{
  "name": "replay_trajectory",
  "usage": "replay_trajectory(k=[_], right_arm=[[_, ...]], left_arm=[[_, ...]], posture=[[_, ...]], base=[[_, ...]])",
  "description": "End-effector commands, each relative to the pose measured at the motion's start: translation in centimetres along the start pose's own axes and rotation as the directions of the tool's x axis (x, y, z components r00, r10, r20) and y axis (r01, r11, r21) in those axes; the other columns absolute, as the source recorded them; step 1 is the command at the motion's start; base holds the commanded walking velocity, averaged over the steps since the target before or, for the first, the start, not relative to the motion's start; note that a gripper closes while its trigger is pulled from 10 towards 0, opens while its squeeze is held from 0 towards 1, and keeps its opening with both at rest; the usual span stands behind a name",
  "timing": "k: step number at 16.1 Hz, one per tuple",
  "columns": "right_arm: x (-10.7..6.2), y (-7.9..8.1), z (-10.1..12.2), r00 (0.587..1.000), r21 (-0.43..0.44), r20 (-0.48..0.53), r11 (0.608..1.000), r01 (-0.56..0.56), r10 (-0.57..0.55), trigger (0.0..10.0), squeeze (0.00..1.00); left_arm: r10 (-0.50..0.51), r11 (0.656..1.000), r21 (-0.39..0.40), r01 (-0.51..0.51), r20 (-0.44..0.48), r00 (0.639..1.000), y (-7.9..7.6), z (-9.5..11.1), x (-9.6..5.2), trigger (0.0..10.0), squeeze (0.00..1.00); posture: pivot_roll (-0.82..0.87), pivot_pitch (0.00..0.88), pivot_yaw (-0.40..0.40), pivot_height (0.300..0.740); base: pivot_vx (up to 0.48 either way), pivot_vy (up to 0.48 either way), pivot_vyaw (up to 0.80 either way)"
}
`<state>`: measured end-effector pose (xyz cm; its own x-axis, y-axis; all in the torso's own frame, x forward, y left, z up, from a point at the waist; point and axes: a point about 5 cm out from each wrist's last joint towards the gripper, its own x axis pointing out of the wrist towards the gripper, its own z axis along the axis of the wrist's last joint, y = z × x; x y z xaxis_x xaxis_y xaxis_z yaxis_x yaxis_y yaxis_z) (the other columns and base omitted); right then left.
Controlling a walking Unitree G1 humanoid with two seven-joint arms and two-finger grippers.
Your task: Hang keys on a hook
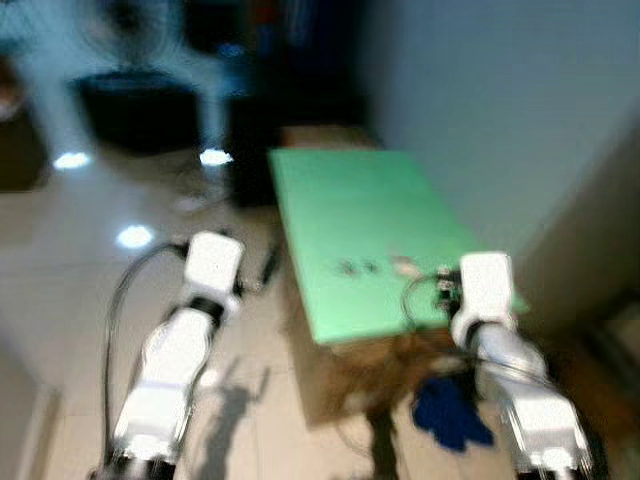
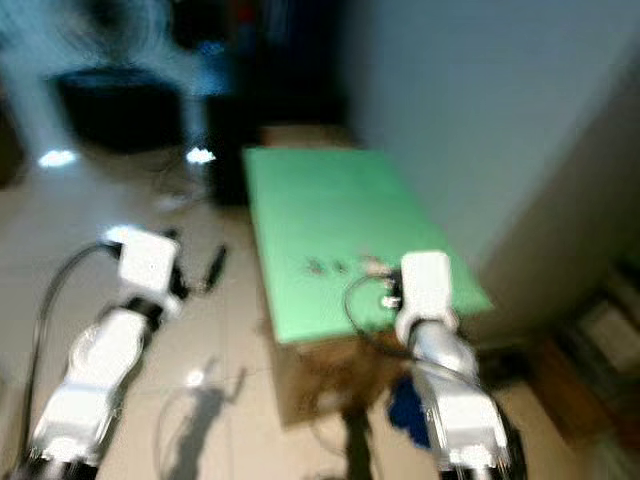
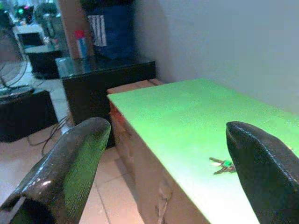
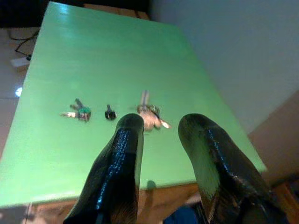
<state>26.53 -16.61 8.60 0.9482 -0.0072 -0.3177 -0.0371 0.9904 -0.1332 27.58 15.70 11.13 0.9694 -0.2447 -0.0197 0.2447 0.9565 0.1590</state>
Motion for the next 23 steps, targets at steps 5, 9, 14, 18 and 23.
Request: replay_trajectory(k=[5,9,14,18,23], right_arm=[[-0.4,-1.2,-0.7,0.999,-0.022,-0.016,0.999,0.046,-0.047,10.0,0.00],[-0.4,-1.0,0.1,0.997,-0.072,0.051,0.996,0.061,-0.058,10.0,0.00],[0.1,-1.0,0.1,0.996,-0.095,0.086,0.995,0.017,-0.009,10.0,0.00],[0.5,-0.5,0.6,0.993,-0.140,0.113,0.990,-0.007,0.023,10.0,0.00],[0.3,-0.8,0.0,0.993,-0.176,0.106,0.984,-0.028,0.047,10.0,0.00]], left_arm=[[-0.066,0.997,0.033,0.065,0.039,0.997,-1.2,0.7,0.1,10.0,0.00],[-0.076,0.997,0.021,0.075,0.046,0.996,-1.0,0.6,0.4,10.0,0.00],[-0.072,0.997,0.037,0.071,0.031,0.997,-0.8,0.4,0.0,10.0,0.00],[-0.054,0.998,0.041,0.053,0.038,0.998,-0.2,0.5,0.1,10.0,0.00],[-0.066,0.997,0.041,0.065,0.027,0.997,-0.9,0.2,-0.1,10.0,0.00]], posture=[[-0.13,0.000,-0.060,0.740],[-0.15,0.000,-0.053,0.740],[-0.11,0.000,-0.064,0.740],[-0.12,0.000,-0.065,0.740],[-0.11,0.000,-0.069,0.740]], base=[[0.000,0.000,-0.80],[0.233,0.000,-0.50],[0.341,0.000,0.00],[0.341,0.000,0.00],[0.342,0.000,0.00]])
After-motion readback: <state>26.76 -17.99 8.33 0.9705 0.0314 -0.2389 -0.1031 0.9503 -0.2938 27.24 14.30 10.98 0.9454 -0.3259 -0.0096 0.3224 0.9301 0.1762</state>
